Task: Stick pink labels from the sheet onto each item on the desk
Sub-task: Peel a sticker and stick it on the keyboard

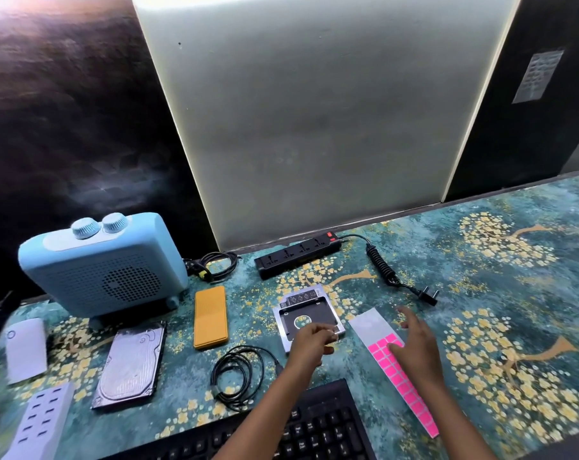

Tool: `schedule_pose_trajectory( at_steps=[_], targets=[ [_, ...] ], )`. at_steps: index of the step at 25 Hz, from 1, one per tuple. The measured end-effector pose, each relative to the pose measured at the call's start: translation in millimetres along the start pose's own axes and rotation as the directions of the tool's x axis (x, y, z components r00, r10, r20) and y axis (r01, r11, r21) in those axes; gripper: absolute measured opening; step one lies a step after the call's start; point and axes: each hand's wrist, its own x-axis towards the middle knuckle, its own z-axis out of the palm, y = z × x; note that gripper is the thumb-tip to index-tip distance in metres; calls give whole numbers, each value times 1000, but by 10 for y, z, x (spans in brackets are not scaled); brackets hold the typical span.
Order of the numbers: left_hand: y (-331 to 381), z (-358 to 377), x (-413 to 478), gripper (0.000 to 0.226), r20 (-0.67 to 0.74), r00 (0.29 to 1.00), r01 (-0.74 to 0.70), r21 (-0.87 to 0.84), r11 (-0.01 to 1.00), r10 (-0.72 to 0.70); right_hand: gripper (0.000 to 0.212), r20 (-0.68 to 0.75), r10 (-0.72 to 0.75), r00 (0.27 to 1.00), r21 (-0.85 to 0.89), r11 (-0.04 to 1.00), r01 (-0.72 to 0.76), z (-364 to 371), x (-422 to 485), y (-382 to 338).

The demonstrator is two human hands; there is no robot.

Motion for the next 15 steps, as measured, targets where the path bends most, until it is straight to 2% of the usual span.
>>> schedule_pose_trajectory(
  at_steps=[1, 3, 5, 7, 11, 15],
  targets=[
    [-23, -48, -20, 16, -11, 999, -30, 9, 1000, 30, 60, -26, 4, 1000, 50, 999, -2, 10, -47, -45],
    [-78, -154, -73, 18, -30, 996, -84, 39, 996, 85, 51, -45, 41, 998, 254, 967, -28, 34, -212, -201],
    [-150, -278, -125, 19, -39, 989, -139, 94, 986, 143, 45, 47, 61, 997, 453, 888, -76, 74, -428, -405],
    [-261, -411, -172, 16, -61, 979, -181, 153, 971, 192, 45, 182, -8, 983, 562, 821, -97, 148, -643, -574],
    [-480, -783, -408, 8, -113, 962, -212, 273, 938, 250, 44, 294, -119, 949, 615, 783, -93, 339, -1100, -876],
    [-710, -1187, -735, 17, -178, 941, -205, 380, 902, 289, 44, 356, -150, 922, 591, 800, -99, 581, -1564, -1005]
  ],
)
